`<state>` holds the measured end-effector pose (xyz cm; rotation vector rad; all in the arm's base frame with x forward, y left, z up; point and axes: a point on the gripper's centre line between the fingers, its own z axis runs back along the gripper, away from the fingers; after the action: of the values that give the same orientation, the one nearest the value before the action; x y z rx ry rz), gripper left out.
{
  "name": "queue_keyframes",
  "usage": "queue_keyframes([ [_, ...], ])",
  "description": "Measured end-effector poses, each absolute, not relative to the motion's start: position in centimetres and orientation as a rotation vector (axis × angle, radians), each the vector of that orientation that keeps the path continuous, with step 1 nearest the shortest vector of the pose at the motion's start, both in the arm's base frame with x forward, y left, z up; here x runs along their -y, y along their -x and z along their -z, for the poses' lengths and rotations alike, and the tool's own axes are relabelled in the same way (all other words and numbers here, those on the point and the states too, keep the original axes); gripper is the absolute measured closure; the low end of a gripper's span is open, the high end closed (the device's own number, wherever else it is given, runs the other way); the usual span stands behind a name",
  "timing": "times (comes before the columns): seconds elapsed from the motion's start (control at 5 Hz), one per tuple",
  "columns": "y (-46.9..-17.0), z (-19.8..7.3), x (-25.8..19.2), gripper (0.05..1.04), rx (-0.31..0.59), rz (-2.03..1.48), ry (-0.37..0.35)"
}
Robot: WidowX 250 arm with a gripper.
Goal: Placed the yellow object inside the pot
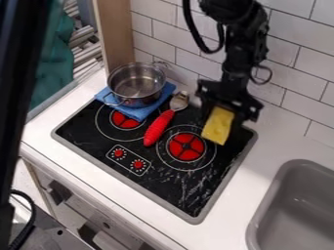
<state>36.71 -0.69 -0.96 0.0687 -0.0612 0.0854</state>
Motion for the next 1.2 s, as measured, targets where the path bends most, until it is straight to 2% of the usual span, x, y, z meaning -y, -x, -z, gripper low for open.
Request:
queue_keyframes([
  [0.2,-36.5,-2.4,-1.9,0.37,0.108,-0.137,-0.076],
  [0.4,-36.9,-3.9,-7.1,0.37,0.13,-0.22,-0.071],
  [0.6,-37.6,-4.2,-12.0,0.37,0.128,-0.288,-0.08],
  [0.8,-37.8,-2.6,-15.9,0.37,0.106,-0.349,-0.076],
  [1.2,-37.7,-1.3,-17.5,0.37,0.083,-0.369,-0.058],
])
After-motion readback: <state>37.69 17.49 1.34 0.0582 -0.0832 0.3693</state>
